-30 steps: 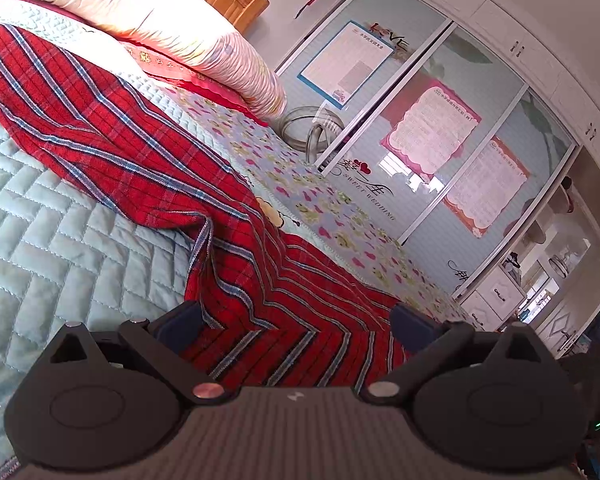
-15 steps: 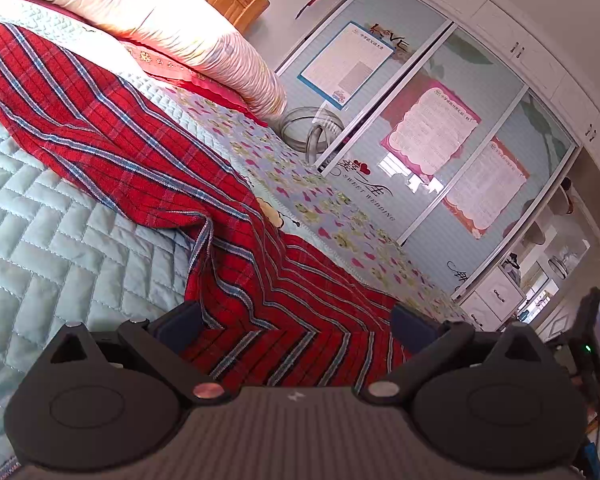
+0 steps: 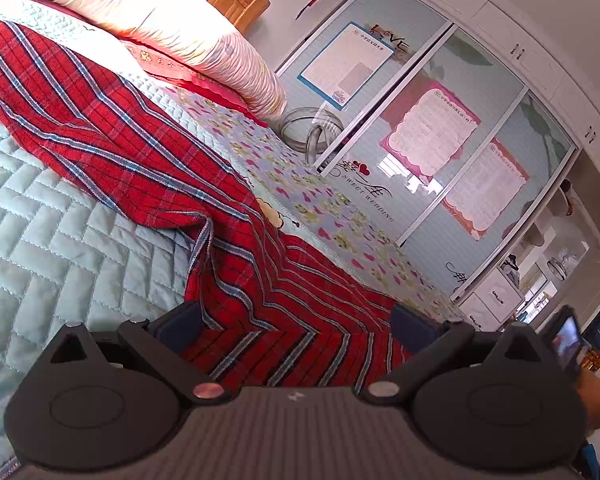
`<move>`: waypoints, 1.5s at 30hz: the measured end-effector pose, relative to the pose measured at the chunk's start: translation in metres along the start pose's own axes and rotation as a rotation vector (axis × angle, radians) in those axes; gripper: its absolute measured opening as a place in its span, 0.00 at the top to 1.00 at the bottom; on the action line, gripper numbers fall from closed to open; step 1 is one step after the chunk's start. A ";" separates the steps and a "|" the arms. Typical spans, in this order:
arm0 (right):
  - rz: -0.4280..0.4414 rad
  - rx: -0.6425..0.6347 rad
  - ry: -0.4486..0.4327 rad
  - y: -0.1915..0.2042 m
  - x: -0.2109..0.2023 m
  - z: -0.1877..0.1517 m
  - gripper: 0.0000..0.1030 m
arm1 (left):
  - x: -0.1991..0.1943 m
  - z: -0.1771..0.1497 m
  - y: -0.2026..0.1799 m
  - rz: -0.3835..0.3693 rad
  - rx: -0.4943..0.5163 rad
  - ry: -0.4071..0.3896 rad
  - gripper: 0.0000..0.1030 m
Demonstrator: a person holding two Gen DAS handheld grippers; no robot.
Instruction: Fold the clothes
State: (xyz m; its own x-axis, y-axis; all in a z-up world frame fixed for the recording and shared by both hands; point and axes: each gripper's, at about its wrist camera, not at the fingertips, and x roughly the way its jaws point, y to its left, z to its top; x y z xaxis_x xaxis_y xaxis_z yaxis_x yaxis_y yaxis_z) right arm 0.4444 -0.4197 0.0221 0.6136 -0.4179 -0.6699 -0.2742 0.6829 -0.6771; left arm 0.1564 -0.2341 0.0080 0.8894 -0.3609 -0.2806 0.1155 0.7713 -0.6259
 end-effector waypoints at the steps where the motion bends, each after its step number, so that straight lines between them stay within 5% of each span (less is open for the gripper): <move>1: 0.000 0.039 -0.011 -0.004 -0.007 -0.003 0.58 | 0.000 0.001 0.000 -0.001 -0.001 0.000 0.00; 6: -0.030 0.308 -0.027 -0.017 -0.041 -0.033 0.56 | 0.001 0.002 0.002 -0.004 -0.008 0.001 0.00; 15: 0.090 0.835 0.087 -0.045 0.004 -0.094 0.59 | 0.000 0.002 0.001 0.000 -0.004 -0.003 0.00; 20: 0.058 0.856 0.088 -0.052 0.014 -0.099 0.57 | -0.001 0.002 0.001 -0.001 -0.007 -0.004 0.00; 37: 0.371 1.055 -0.064 -0.077 0.002 -0.114 0.65 | -0.001 0.001 0.003 -0.004 -0.014 -0.006 0.00; 45: 0.385 0.975 -0.061 -0.071 0.002 -0.102 0.63 | -0.001 0.001 0.003 -0.003 -0.013 -0.006 0.00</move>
State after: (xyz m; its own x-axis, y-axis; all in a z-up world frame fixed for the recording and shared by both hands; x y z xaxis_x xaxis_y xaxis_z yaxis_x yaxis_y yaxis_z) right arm 0.3898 -0.5302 0.0379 0.6550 -0.0582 -0.7534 0.2401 0.9614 0.1345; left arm 0.1561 -0.2307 0.0069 0.8915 -0.3605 -0.2743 0.1129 0.7631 -0.6363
